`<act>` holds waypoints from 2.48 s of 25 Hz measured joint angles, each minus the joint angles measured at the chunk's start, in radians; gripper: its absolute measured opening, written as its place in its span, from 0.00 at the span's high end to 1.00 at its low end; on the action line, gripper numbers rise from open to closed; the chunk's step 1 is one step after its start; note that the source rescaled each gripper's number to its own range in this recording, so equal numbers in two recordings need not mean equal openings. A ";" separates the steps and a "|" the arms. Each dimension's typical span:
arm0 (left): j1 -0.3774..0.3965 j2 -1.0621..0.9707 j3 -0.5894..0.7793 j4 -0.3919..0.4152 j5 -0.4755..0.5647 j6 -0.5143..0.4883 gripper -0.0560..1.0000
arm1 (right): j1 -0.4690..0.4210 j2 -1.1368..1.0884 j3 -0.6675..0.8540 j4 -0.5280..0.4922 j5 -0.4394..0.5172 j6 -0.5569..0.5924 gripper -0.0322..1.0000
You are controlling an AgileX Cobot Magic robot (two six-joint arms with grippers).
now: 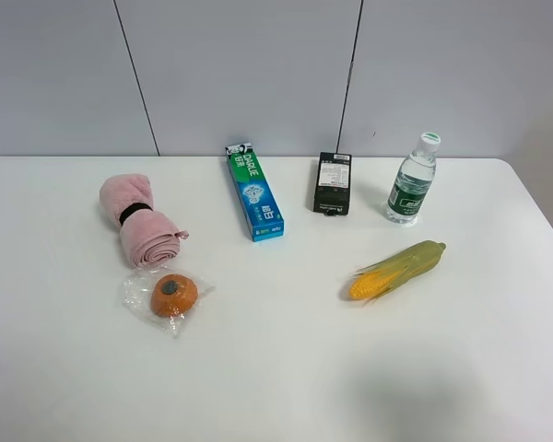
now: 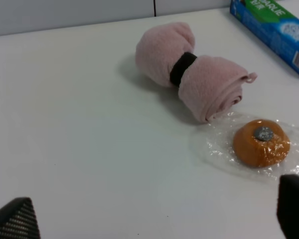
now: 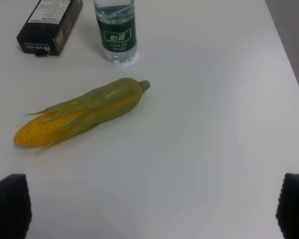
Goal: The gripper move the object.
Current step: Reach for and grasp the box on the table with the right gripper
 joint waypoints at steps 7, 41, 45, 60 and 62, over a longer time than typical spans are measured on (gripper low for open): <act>0.000 0.000 0.000 0.000 0.000 0.000 0.00 | 0.000 0.000 0.000 0.000 0.000 0.000 0.00; 0.000 0.000 0.000 0.000 0.000 -0.001 0.00 | 0.000 0.000 0.000 0.000 0.000 0.000 0.00; 0.000 0.000 0.000 0.000 0.000 -0.001 0.00 | 0.000 0.000 0.000 0.000 0.000 0.000 0.00; 0.000 0.000 0.000 0.000 0.000 -0.001 0.00 | 0.000 0.000 0.000 0.000 0.000 0.000 0.00; 0.000 0.000 0.000 0.000 0.000 -0.001 0.00 | 0.000 0.000 0.000 0.000 0.000 0.000 0.00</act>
